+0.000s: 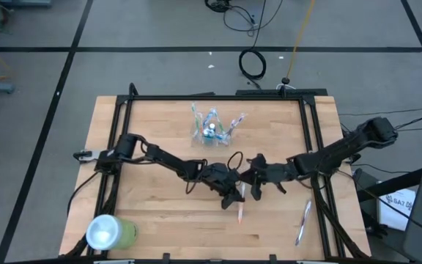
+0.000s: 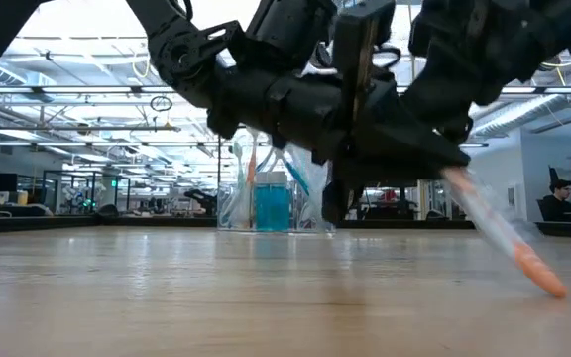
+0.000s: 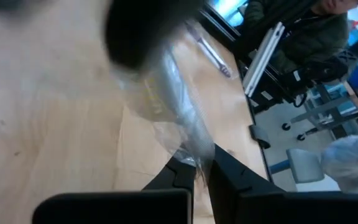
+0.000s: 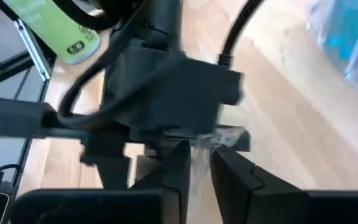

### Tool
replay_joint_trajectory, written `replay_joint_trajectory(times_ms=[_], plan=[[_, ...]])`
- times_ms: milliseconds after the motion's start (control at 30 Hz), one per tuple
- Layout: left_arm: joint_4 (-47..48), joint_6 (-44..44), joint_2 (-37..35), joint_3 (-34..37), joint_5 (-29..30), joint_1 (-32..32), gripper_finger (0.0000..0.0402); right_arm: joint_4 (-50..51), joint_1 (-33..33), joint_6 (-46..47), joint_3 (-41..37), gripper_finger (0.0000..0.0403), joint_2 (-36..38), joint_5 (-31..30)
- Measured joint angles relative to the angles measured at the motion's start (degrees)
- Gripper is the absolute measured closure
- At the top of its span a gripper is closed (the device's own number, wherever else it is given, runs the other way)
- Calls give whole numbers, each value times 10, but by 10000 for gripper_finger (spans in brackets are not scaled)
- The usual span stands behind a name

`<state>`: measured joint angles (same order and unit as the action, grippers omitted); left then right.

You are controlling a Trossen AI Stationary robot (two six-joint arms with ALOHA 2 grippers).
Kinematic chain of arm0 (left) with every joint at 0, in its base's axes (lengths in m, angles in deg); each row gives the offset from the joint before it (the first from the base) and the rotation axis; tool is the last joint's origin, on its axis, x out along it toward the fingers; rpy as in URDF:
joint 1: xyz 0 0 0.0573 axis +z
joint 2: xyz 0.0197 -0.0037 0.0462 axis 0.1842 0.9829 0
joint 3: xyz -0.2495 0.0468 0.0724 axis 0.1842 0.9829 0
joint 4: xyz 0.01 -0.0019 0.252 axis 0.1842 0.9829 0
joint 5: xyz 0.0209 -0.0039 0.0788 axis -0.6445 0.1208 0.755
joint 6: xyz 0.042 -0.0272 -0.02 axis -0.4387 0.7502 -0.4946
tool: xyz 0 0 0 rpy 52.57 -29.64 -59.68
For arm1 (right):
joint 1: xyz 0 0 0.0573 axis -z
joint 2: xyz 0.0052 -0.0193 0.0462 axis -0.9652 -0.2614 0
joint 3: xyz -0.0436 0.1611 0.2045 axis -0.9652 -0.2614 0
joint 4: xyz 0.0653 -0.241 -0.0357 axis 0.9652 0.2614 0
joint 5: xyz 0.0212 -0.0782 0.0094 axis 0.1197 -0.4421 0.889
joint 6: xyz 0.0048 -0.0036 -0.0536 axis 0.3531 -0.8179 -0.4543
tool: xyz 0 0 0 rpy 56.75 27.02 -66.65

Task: Pick & Place toothbrushing station
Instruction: Put the orange toothbrush into the left section of the transparent organizer

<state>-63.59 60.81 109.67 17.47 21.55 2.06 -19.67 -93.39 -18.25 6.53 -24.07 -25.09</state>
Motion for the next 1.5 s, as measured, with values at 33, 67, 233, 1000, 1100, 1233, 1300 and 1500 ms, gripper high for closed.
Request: replay_joint_trajectory(times_ms=[33,67,233,1000,1100,1233,1300,1500], plan=[[5,-7,-7,0,-3,2,388,5,1,-8,0,345,13,0],[10,-14,-13,0,-5,3,387,8,1,-14,0,341,25,-1],[87,-61,-62,1,-6,7,382,3,2,-62,0,325,92,-2],[418,-285,-419,1,378,-45,385,-410,45,-224,-180,336,45,3],[409,-307,-446,-1,381,-47,392,-487,67,-222,-172,342,-28,45],[401,-327,-447,0,383,-45,392,-503,91,-220,-114,359,-116,88],[404,-330,-443,0,390,-42,386,-492,97,-215,-74,373,-157,90],[412,-322,-419,0,392,-36,392,-474,104,-196,1,397,-218,90]])
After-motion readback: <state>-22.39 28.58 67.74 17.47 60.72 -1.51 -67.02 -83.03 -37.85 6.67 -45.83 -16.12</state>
